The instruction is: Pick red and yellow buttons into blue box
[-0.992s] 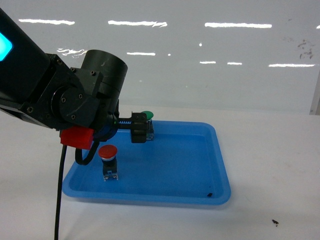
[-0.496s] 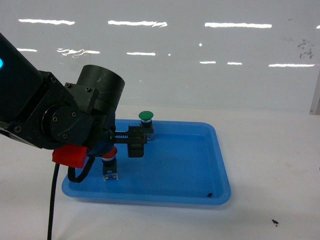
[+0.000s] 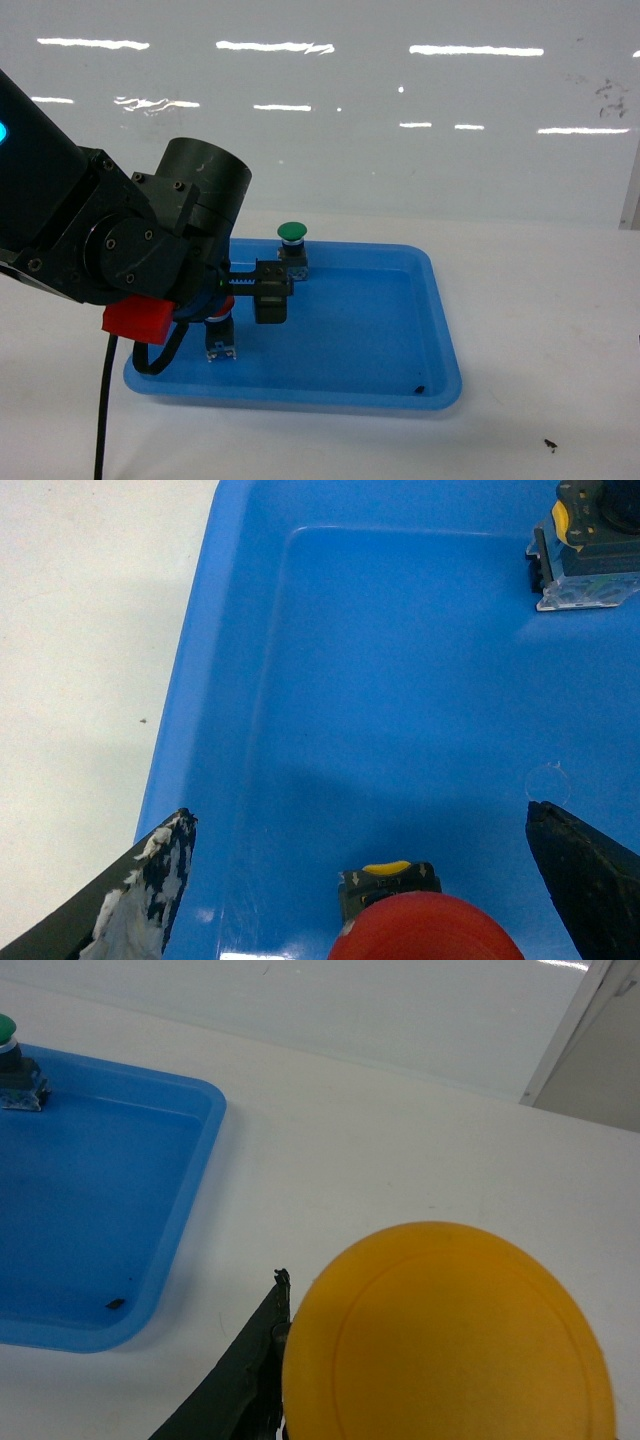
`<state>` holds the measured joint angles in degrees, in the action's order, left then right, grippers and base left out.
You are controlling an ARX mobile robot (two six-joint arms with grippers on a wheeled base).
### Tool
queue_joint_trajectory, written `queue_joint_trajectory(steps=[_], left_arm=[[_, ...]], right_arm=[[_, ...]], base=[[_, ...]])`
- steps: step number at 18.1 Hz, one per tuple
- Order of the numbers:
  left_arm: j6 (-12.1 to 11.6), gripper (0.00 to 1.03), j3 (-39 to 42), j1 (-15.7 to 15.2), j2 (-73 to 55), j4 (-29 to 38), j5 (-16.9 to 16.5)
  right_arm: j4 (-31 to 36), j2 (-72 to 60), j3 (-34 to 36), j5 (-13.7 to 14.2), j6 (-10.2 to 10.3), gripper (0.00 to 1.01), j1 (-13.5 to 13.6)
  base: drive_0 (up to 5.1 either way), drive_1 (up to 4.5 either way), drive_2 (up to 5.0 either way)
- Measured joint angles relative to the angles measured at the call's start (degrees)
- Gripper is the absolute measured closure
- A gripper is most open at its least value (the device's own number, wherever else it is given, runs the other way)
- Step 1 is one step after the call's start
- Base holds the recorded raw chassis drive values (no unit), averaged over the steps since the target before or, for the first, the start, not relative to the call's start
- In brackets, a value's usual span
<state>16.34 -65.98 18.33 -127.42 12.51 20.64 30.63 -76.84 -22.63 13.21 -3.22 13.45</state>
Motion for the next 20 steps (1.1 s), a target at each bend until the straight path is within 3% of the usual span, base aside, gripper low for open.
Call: queue_joint_trajectory(steps=[13, 15, 16, 17, 20], left_arm=[[0.7, 0.05, 1.0, 1.1, -0.7, -2.1, 0.4], [0.3, 0.55, 1.0, 1.1, -0.7, -2.1, 0.4], [0.3, 0.66, 1.0, 1.1, -0.7, -2.1, 0.4], [0.3, 0.72, 0.9, 1.1, -0.7, -2.1, 0.4], [0.2, 0.72, 0.9, 1.1, -0.7, -2.1, 0.4]], right_arm=[[0.0, 0.0, 0.0, 0.0, 0.0, 0.65, 0.0], [0.0, 0.0, 0.0, 0.0, 0.0, 0.65, 0.0], [0.0, 0.0, 0.0, 0.0, 0.0, 0.65, 0.0], [0.0, 0.0, 0.0, 0.0, 0.0, 0.65, 0.0], [0.0, 0.0, 0.0, 0.0, 0.0, 0.65, 0.0]], base=[[0.0, 0.0, 0.0], [0.0, 0.0, 0.0], [0.0, 0.0, 0.0], [0.0, 0.0, 0.0], [0.0, 0.0, 0.0]])
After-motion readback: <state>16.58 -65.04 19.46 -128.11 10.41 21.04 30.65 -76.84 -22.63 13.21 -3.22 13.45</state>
